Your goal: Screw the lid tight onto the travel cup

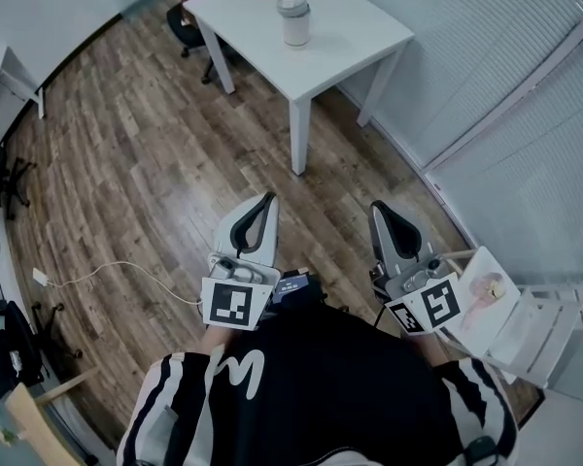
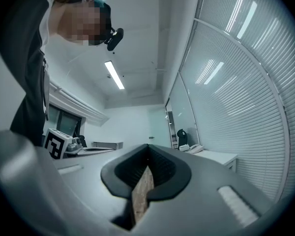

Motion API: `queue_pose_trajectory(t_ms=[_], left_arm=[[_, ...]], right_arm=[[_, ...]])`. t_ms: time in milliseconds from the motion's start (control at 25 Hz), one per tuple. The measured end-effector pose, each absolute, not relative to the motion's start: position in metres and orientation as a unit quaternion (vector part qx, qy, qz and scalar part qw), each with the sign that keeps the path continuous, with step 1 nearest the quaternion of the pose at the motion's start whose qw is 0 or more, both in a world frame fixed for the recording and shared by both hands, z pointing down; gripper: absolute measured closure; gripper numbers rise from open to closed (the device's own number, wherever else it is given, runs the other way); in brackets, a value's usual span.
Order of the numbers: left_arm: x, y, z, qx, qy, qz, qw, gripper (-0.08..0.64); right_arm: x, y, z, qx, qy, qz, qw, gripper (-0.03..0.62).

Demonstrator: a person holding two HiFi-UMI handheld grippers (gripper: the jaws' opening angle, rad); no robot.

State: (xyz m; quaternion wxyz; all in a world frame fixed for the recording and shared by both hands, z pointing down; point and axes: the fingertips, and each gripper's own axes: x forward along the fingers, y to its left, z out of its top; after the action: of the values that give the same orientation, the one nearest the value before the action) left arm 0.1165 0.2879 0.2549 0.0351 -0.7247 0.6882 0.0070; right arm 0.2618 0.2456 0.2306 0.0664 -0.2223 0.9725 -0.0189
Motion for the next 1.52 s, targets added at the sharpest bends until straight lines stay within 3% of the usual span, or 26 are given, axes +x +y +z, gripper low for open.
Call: queue_pose_trajectory(t_ms=[1520], left_arm=[[0.088,0.229,0.247,-0.711,0.702,0.022,0.044,0.557]], right_arm=[[0.237,0.197,0.237,-0.193,0.979,-0.011,0.062,0.594]])
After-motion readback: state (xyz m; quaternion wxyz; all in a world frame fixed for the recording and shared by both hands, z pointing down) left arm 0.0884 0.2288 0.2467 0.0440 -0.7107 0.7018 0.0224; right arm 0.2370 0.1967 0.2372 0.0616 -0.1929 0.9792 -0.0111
